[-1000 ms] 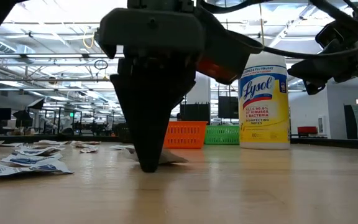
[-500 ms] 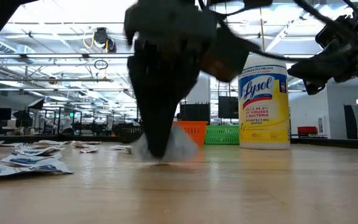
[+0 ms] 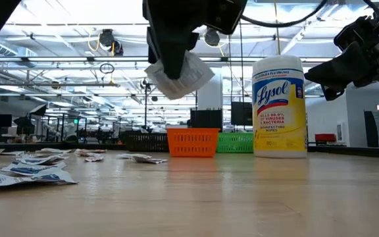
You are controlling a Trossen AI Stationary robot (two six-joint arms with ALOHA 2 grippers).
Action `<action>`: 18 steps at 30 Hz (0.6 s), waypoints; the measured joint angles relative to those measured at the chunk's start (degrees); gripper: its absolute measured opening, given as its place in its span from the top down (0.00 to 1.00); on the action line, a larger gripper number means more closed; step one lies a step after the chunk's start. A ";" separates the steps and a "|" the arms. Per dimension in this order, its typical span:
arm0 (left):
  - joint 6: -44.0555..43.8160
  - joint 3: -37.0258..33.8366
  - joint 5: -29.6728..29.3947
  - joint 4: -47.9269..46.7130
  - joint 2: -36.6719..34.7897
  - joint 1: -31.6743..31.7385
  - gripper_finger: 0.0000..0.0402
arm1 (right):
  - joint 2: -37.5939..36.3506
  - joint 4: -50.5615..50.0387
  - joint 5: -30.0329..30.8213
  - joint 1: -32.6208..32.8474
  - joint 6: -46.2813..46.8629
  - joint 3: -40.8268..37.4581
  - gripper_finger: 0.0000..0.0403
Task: Pick & Place First Aid Supplies
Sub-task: Put the gray towelette pack into the black bin
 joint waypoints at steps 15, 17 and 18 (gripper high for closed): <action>0.44 0.00 2.98 -1.79 -5.00 4.37 0.99 | 0.00 0.26 0.00 0.00 -0.01 0.01 0.85; 1.00 0.00 2.89 -2.51 -4.98 6.78 0.98 | 0.02 0.22 0.00 0.00 -0.02 0.00 0.85; 1.78 0.00 2.84 -3.01 -4.98 8.01 0.98 | 0.00 0.22 0.00 0.00 0.00 0.00 0.85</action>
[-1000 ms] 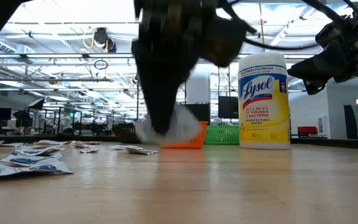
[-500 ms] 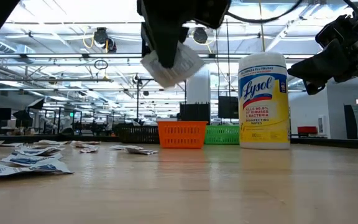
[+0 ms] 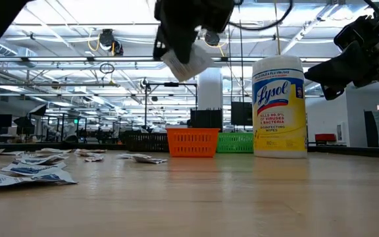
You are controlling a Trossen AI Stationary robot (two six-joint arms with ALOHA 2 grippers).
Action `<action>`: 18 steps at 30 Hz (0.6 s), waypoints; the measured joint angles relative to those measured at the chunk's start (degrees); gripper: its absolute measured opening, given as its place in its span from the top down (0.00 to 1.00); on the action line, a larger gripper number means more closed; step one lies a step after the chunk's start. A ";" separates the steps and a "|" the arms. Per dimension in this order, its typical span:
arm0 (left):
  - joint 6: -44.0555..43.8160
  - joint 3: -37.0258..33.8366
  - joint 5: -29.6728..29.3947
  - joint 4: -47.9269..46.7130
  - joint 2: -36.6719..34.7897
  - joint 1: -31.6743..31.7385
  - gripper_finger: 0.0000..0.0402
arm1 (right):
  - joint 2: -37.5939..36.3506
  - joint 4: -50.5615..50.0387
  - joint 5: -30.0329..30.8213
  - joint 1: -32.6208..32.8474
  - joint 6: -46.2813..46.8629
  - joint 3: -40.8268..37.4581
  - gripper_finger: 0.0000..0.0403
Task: Pick & Place First Aid Supplies
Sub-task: Put the gray towelette pack into the black bin
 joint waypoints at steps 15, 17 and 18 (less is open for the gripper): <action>18.41 0.00 -0.60 -9.71 0.00 24.01 0.98 | 0.00 0.02 0.00 0.00 0.00 0.00 0.85; 20.89 0.00 -0.66 -10.51 0.00 27.74 0.99 | 0.00 0.01 0.00 0.00 0.00 0.02 0.85; 21.85 0.00 -0.71 -10.81 0.00 29.53 0.99 | 0.00 0.02 0.00 0.00 -0.02 0.00 0.85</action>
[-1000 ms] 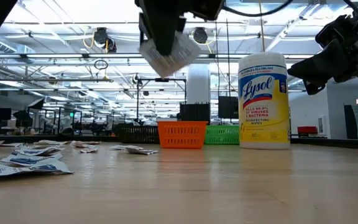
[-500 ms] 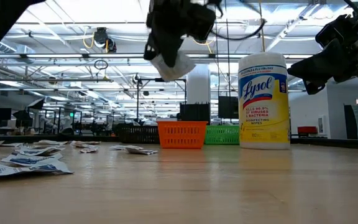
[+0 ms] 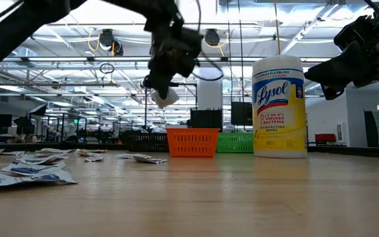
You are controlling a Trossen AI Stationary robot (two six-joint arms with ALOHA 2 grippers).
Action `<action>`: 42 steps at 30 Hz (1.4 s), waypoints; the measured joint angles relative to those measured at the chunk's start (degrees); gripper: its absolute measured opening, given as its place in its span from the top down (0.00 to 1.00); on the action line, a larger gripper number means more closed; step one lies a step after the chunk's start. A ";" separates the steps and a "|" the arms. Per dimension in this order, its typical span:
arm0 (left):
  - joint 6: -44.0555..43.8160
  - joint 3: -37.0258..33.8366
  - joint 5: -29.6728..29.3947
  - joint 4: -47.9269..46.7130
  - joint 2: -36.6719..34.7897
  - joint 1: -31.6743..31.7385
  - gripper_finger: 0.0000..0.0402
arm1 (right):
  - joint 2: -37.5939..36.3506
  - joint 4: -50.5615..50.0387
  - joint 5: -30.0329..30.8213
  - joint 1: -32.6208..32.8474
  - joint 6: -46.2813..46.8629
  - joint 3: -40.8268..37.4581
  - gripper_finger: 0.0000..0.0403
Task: Pick & Place First Aid Supplies
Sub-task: Put the gray towelette pack into the black bin
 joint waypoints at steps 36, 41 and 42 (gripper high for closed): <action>5.45 0.07 -13.51 13.58 7.29 20.45 0.99 | 0.00 -0.02 0.00 0.00 0.02 0.00 0.85; 5.23 0.07 -13.47 13.97 7.63 19.72 0.94 | 0.02 -0.01 0.00 0.02 0.02 0.01 0.85; 5.32 0.07 -13.45 14.09 7.63 19.57 0.90 | 0.02 0.00 0.00 0.00 0.02 0.01 0.85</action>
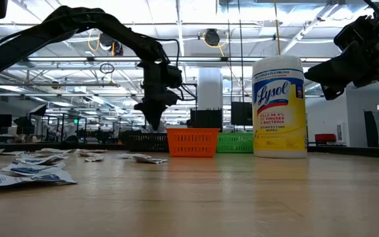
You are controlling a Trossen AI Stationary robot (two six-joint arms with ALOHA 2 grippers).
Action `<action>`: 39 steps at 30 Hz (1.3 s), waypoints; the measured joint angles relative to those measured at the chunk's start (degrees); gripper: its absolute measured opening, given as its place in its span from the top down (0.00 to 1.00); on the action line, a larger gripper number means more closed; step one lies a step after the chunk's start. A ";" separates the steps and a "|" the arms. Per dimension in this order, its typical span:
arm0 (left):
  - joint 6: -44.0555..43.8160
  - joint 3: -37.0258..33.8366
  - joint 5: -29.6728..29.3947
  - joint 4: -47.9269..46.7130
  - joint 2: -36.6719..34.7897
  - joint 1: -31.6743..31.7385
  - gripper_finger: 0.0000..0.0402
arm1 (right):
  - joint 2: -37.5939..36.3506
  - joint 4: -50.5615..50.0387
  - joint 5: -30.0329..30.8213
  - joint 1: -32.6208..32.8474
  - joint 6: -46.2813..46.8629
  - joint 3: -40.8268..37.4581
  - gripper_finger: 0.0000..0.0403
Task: Pick & Place First Aid Supplies
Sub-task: Put the gray towelette pack into the black bin, then put the orange ointment pack into the orange bin
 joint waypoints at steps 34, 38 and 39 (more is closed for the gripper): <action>34.02 -0.04 0.79 -12.14 -4.35 -13.18 0.55 | 0.00 0.01 0.00 0.00 -0.01 -0.01 0.85; 32.35 -0.04 0.20 -12.34 -4.45 -16.82 0.55 | 0.00 0.00 0.00 0.00 0.00 -0.01 0.85; 31.55 -0.12 0.19 -12.39 -4.69 -17.50 0.55 | 0.00 -0.02 0.00 0.00 0.00 -0.01 0.85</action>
